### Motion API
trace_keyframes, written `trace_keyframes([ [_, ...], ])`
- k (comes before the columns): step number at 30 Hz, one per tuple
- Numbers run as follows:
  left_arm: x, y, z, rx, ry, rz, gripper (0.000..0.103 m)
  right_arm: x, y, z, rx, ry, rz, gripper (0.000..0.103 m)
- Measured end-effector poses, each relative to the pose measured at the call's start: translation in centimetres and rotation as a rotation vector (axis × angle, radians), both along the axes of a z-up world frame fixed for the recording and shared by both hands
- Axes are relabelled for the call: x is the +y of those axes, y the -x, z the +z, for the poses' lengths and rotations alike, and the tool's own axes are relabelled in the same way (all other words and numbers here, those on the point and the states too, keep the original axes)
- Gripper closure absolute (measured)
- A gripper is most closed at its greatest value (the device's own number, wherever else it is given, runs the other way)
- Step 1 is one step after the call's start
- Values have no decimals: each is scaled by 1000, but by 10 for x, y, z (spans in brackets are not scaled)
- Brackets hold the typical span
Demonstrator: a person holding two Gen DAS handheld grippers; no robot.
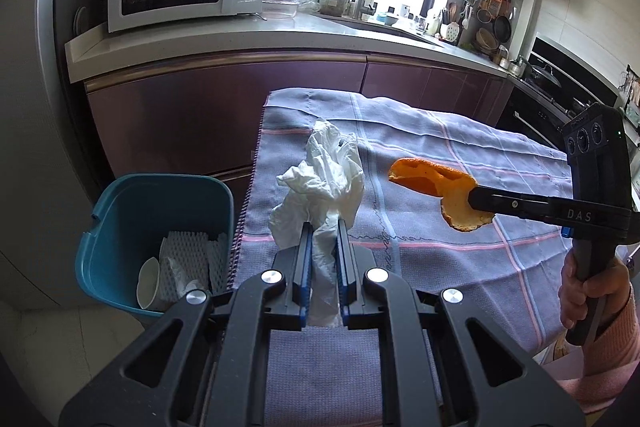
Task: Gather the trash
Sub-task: 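Carry tissue in left gripper and orange peel in right gripper to the teal bin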
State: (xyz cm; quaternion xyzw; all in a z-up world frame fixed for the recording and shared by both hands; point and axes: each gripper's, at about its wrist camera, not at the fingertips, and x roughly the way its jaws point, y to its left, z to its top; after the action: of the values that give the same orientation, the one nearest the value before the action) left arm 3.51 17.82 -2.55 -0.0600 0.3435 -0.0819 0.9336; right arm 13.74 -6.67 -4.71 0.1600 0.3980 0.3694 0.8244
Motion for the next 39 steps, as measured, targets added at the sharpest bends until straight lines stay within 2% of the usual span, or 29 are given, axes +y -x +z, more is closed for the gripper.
trace_keyframes([
  [18,62,14,0,-3,0,121,92,72,-19,3,2,27,117,99],
  [39,107,1,-20,53,8,211,92,138,-40,4,11,80,197,99],
])
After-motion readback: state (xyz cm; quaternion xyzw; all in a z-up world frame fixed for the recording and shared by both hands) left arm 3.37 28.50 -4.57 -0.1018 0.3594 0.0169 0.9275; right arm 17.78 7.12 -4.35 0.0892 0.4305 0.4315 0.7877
